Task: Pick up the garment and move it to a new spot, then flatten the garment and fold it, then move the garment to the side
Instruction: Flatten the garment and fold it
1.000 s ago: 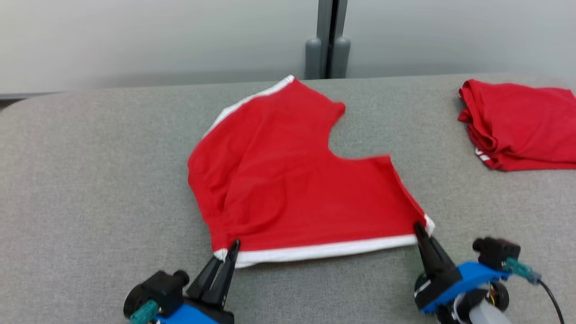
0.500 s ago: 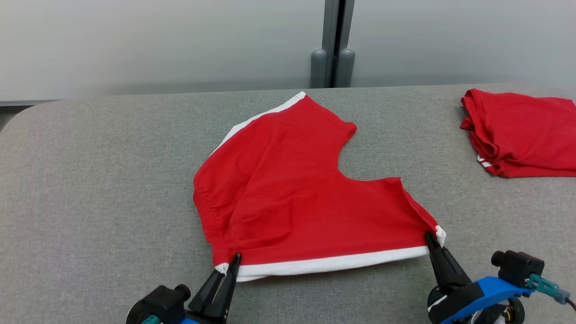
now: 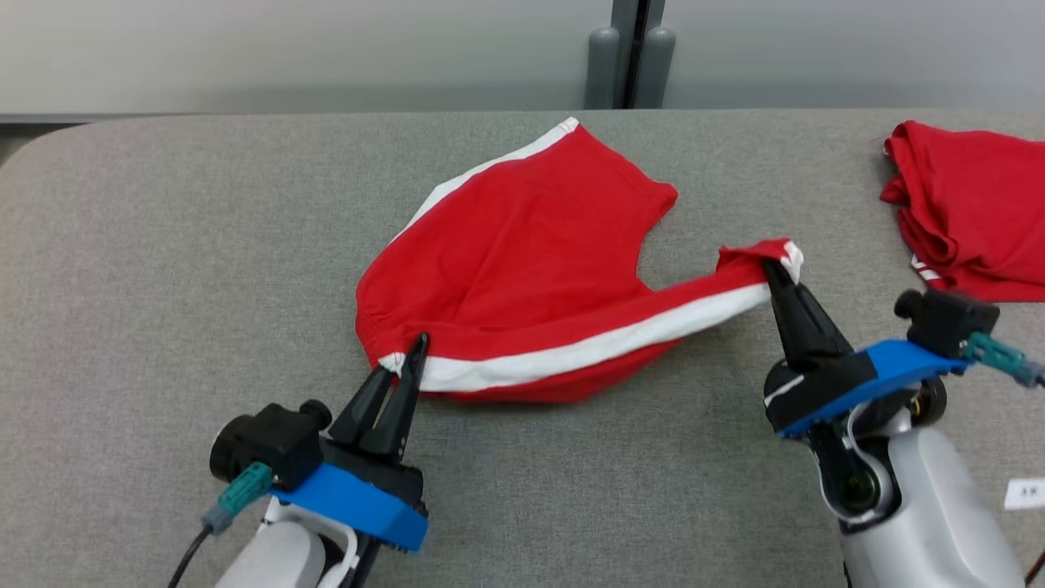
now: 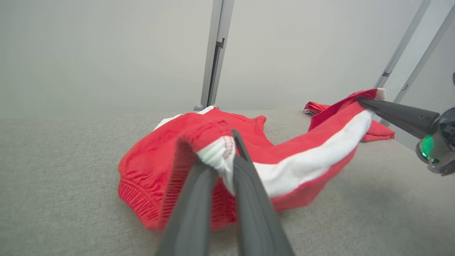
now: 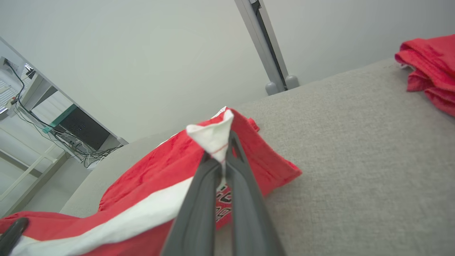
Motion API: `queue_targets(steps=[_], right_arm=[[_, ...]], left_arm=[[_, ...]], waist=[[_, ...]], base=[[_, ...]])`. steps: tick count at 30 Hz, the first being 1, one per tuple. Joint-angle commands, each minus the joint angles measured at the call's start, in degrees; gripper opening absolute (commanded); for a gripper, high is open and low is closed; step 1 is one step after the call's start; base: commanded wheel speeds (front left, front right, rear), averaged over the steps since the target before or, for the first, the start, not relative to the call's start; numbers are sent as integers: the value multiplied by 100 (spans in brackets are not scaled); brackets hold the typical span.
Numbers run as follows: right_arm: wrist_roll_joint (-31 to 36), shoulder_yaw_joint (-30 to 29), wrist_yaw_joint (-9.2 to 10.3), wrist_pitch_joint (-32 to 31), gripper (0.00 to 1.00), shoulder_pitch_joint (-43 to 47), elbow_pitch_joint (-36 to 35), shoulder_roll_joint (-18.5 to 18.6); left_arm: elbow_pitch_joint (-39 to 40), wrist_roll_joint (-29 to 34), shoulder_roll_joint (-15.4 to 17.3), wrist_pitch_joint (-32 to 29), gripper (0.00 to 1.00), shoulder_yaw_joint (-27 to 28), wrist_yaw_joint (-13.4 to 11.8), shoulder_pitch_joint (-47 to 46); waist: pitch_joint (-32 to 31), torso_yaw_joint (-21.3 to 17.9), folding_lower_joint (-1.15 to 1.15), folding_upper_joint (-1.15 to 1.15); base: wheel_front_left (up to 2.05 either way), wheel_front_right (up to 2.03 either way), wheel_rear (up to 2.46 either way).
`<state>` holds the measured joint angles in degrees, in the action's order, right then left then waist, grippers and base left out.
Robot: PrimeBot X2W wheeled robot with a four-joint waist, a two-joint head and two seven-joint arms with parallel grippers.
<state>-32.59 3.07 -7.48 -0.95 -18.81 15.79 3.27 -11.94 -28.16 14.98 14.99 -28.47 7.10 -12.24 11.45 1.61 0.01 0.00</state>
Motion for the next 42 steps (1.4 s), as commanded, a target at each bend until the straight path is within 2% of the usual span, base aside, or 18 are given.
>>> queue_targets(steps=[1, 8, 19, 25, 26, 30, 31, 32, 33, 42], right_arm=[[52, -10, -3, -29, 0, -359, 184, -16], [234, -4, -3, -16, 0, -1928, 1250, -25], [859, -226, -3, 108, 0, -4351, 3482, -30], [1209, -282, -3, 323, 0, -5150, 4323, -31], [1343, -325, -3, 402, 0, -5395, 4636, -30], [1531, -408, -3, 479, 0, -5677, 5089, -29], [1580, -423, -3, 535, 25, -5764, 5201, -30], [1625, -439, -3, 585, 100, -5821, 5300, -30], [1659, -439, -3, 629, 100, -5862, 5380, -29], [1870, -170, -2, 970, 100, -5608, 5658, 59]], left_arm=[[-62, -17, 2, 25, 0, 34, 27, -244], [-370, -126, -96, 25, 0, 122, 38, -1147], [-979, -528, -242, 25, 0, -150, 42, -2516], [-1204, -660, -368, 25, 0, -178, 43, -2891], [-1297, -695, -411, 25, 0, -150, 43, -2986], [-1389, -702, -477, 25, 0, -154, 43, -3102], [-1427, -691, -499, 25, 5, -170, 43, -3129], [-1458, -678, -514, 25, 77, -178, 43, -3152], [-1504, -671, -529, 24, 100, -191, 43, -3161], [-1412, -480, -523, 25, 100, -10, 44, -2788]], waist=[[190, 110, -1, 0], [746, 361, -1, 0], [1599, 834, -1, 0], [1905, 1008, -1, 0], [2004, 1062, -1, 0], [2109, 1120, -1, 0], [2125, 1136, -1, 0], [2132, 1145, -1, 0], [2136, 1152, -1, 0], [1864, 1082, -1, 0]], base=[[0, 0, 0], [0, 0, 0], [0, 0, 0], [0, 0, 0], [0, 0, 0], [0, 0, 0], [0, 0, 0], [0, 0, 0], [0, 0, 0], [0, 0, 0]])
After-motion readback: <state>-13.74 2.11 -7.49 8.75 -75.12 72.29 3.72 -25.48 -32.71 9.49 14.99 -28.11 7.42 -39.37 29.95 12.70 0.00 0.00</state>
